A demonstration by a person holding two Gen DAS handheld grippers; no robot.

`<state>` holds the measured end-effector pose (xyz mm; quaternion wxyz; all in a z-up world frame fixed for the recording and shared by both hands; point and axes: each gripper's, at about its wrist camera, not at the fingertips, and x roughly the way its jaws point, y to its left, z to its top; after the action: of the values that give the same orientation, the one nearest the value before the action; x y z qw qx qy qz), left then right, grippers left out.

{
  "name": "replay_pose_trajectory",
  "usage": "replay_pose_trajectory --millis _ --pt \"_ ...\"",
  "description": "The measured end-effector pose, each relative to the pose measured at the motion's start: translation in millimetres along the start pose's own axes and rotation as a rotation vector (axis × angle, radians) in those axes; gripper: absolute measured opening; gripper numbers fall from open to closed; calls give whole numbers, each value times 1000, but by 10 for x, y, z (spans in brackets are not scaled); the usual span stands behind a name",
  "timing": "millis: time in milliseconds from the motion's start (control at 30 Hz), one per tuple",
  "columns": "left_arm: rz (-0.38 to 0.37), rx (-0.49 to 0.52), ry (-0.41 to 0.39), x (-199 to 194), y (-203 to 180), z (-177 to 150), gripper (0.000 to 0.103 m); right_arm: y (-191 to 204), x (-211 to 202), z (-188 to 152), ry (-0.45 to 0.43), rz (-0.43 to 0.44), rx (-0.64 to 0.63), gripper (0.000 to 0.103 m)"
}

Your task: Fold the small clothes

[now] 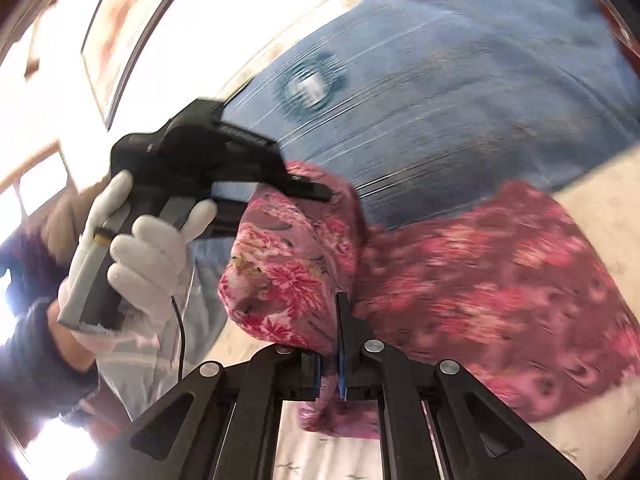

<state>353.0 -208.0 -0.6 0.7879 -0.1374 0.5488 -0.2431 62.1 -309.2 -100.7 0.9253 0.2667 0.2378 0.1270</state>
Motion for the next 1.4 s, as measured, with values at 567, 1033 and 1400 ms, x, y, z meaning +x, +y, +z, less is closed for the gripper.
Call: replay_pose_trajectory --millis 567,1033,1400 --pt "175 119 137 1747 -1091 57 32 -1461 -285 -33 120 -51 529 11" --pt "75 90 87 1338 -957 93 26 -1772 -388 -36 19 -57 721 12" --pt "-54 -280 33 939 618 -241 47 -1587 -622 768 -172 -86 521 46"
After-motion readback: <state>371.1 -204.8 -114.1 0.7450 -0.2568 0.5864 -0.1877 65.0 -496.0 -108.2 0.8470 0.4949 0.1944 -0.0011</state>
